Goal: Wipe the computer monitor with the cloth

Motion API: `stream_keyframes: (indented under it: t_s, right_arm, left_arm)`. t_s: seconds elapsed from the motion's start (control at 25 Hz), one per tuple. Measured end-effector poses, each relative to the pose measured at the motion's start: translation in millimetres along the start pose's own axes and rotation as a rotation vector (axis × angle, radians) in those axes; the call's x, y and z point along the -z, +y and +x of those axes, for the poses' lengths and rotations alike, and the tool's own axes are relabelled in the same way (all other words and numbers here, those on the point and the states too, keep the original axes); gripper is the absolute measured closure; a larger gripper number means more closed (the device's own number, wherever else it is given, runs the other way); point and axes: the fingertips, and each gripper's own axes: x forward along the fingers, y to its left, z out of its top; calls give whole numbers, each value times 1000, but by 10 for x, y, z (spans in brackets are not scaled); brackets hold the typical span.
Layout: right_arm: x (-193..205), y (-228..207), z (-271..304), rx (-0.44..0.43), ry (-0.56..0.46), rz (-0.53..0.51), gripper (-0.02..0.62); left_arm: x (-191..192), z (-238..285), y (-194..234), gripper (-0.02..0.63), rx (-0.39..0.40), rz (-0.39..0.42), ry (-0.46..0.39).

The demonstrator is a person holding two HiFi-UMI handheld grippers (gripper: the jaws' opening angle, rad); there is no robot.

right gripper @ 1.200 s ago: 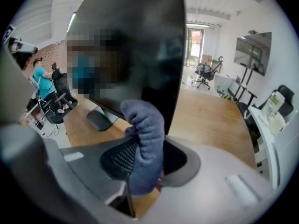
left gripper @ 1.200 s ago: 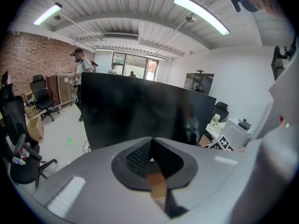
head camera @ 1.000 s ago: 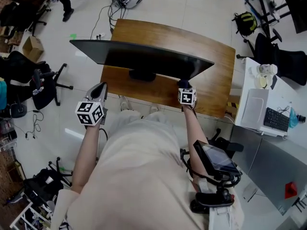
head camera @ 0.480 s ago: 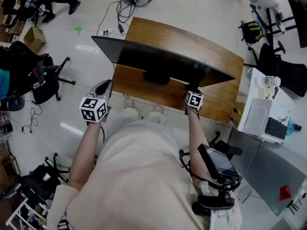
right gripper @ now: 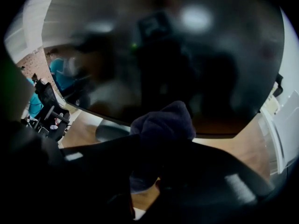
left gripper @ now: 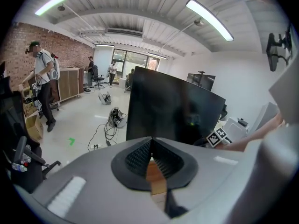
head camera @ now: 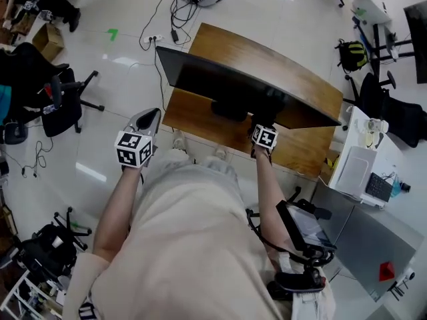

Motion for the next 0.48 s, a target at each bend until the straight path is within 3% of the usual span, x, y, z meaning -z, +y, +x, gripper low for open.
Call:
stream_keyframes:
  t_s: [0.48]
  right_arm:
    - [-223, 1153, 140, -78, -22, -57, 480]
  left_arm:
    - [117, -241, 673, 606, 12, 6, 21]
